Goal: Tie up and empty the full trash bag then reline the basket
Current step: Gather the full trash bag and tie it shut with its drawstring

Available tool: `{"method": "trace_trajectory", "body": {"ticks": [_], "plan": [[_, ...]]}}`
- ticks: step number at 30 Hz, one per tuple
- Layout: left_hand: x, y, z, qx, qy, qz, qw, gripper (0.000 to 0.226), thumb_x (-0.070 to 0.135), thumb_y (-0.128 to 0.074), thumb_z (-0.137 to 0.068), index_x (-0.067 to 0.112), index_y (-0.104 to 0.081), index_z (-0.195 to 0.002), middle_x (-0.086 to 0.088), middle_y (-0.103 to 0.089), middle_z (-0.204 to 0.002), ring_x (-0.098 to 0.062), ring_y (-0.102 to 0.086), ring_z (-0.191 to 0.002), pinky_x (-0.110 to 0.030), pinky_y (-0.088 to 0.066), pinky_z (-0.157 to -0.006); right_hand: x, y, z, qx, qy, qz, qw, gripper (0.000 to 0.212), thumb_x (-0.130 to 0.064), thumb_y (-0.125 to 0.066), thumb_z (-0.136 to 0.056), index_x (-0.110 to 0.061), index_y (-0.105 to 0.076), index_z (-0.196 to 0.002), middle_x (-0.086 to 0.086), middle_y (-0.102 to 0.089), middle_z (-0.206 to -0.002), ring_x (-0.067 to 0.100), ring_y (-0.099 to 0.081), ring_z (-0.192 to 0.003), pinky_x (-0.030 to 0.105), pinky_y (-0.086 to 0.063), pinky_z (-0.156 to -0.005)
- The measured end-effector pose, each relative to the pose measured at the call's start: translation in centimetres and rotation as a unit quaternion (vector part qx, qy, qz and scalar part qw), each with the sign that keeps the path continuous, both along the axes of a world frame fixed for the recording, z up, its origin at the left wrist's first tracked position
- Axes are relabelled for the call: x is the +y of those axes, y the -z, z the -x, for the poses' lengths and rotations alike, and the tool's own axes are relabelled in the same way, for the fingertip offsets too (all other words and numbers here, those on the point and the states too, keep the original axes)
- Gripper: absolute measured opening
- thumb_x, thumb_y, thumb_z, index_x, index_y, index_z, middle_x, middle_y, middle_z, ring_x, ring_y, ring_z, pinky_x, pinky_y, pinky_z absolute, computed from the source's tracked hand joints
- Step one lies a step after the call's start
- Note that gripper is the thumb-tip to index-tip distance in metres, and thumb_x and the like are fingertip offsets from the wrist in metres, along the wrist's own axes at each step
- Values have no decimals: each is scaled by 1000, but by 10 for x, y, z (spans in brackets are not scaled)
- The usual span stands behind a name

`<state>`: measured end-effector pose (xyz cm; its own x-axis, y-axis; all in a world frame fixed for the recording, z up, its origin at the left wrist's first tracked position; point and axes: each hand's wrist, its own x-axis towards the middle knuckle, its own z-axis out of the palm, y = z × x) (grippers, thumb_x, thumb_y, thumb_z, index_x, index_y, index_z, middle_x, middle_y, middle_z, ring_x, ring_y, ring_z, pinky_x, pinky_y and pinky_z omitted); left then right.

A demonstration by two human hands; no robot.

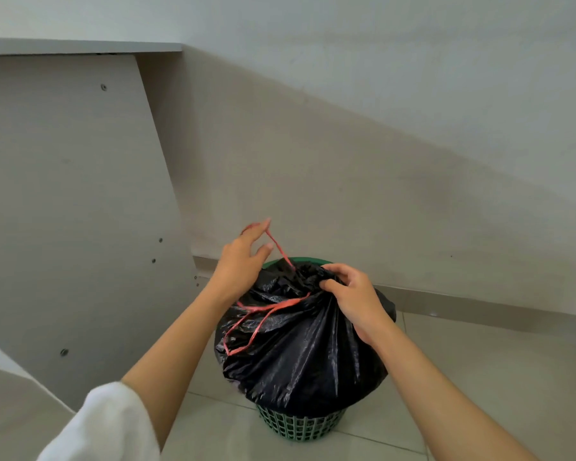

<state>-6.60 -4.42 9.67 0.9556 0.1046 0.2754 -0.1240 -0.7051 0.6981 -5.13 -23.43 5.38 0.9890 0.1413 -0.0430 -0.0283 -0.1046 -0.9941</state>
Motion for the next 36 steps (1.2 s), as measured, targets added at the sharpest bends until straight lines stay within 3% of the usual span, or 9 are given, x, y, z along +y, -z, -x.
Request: {"method": "trace_trajectory", "body": {"ticks": [4, 8, 11, 13, 15, 20, 27, 30, 36], "plan": [[44, 12, -2, -14, -79, -65, 995, 47, 16, -52, -94, 14, -42, -140, -2, -20, -156, -26, -7, -145, -30, -4, -114, -8, 3, -5, 42, 47, -17, 998, 22, -3, -55, -89, -16, -63, -105, 4, -64, -111, 19, -59, -105, 31, -47, -91], [93, 8, 3, 35, -166, -47, 984, 46, 18, -50, -95, 12, -42, -140, -5, -31, -152, -24, -25, -140, -37, -18, -115, -15, 4, -5, 59, 57, -17, 996, 23, -3, -55, -89, -15, -62, -108, 5, -63, -114, 20, -58, -109, 33, -46, -96], [75, 2, 16, -17, -106, -37, 994, 27, 20, -59, -90, 16, -63, -117, -7, -64, -117, -20, -58, -106, -27, -47, -88, -10, 6, -4, 63, 57, -22, 996, 27, -4, -56, -89, -15, -61, -113, 5, -62, -118, 20, -56, -113, 38, -44, -102], [45, 1, 31, -23, -19, -25, 999, 12, 21, -66, -86, 20, -70, -97, -1, -71, -86, -16, -64, -76, -17, -49, -63, -6, 5, -4, 64, 57, -24, 996, 28, -5, -56, -89, -13, -61, -115, 5, -61, -119, 20, -56, -113, 39, -43, -103], [20, 7, 39, -13, 51, -51, 997, 6, 25, -71, -82, 21, -73, -85, 5, -70, -73, -10, -62, -67, -21, -50, -61, -3, 5, -4, 61, 60, -21, 996, 28, -5, -57, -88, -12, -61, -114, 6, -62, -119, 20, -56, -113, 39, -43, -104], [-1, 26, 32, 13, 127, -141, 982, 11, 29, -68, -84, 24, -74, -91, 13, -58, -76, -2, -52, -64, -10, -36, -59, -1, 6, -3, 51, 61, -11, 997, 28, -4, -58, -87, -12, -63, -112, 5, -64, -115, 20, -57, -112, 36, -44, -101], [-7, 24, 23, 36, 128, -147, 980, 2, 26, -71, -81, 25, -73, -82, 11, -46, -71, -4, -43, -60, -13, -30, -56, 0, 2, 0, 10, 31, 9, 999, 21, -2, -55, -90, -20, -60, -100, -9, -59, -96, -6, -52, -85, 13, -42, -67], [-2, 19, 17, 30, 98, -140, 985, 6, 26, -67, -84, 21, -69, -80, 9, -45, -63, -5, -42, -57, -21, -31, -55, -1, 3, 1, -12, 19, 27, 999, 23, -2, -55, -89, -24, -59, -95, -10, -60, -96, 0, -56, -90, 13, -42, -73], [-1, 11, 12, -13, 32, -210, 977, 11, 22, -57, -91, 17, -67, -92, 3, -70, -82, -16, -62, -76, -31, -49, -68, 3, 1, 1, -49, -10, 70, 996, 23, -3, -57, -88, -23, -59, -97, -8, -61, -102, 12, -56, -105, 27, -43, -94]]}}
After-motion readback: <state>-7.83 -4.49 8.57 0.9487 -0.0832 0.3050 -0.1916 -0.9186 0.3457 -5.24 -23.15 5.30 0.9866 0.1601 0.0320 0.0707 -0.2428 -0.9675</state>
